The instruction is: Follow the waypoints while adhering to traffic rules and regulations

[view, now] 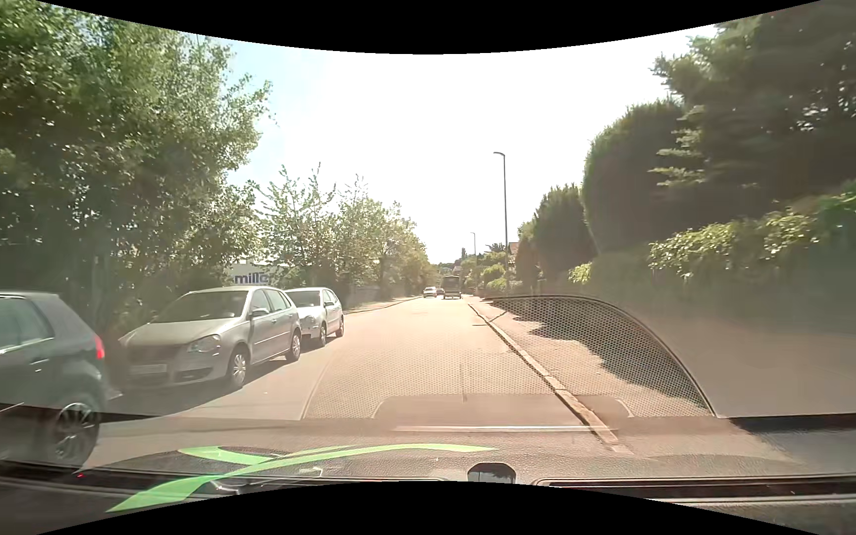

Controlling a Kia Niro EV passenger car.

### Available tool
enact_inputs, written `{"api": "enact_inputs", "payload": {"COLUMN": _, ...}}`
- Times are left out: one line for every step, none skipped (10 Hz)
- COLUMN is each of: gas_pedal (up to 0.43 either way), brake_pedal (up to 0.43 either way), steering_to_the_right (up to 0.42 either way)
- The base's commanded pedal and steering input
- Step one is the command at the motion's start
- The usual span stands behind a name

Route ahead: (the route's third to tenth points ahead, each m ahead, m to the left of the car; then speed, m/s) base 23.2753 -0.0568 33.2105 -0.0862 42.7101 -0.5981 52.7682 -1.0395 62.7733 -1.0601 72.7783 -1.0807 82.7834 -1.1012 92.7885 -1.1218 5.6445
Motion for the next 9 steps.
{"api": "enact_inputs", "payload": {"gas_pedal": 0.11, "brake_pedal": 0.0, "steering_to_the_right": -0.009}}
{"api": "enact_inputs", "payload": {"gas_pedal": 0.11, "brake_pedal": 0.0, "steering_to_the_right": -0.009}}
{"api": "enact_inputs", "payload": {"gas_pedal": 0.11, "brake_pedal": 0.0, "steering_to_the_right": -0.009}}
{"api": "enact_inputs", "payload": {"gas_pedal": 0.11, "brake_pedal": 0.0, "steering_to_the_right": -0.008}}
{"api": "enact_inputs", "payload": {"gas_pedal": 0.11, "brake_pedal": 0.0, "steering_to_the_right": -0.001}}
{"api": "enact_inputs", "payload": {"gas_pedal": 0.11, "brake_pedal": 0.0, "steering_to_the_right": 0.002}}
{"api": "enact_inputs", "payload": {"gas_pedal": 0.11, "brake_pedal": 0.0, "steering_to_the_right": 0.002}}
{"api": "enact_inputs", "payload": {"gas_pedal": 0.11, "brake_pedal": 0.0, "steering_to_the_right": 0.002}}
{"api": "enact_inputs", "payload": {"gas_pedal": 0.11, "brake_pedal": 0.0, "steering_to_the_right": 0.002}}
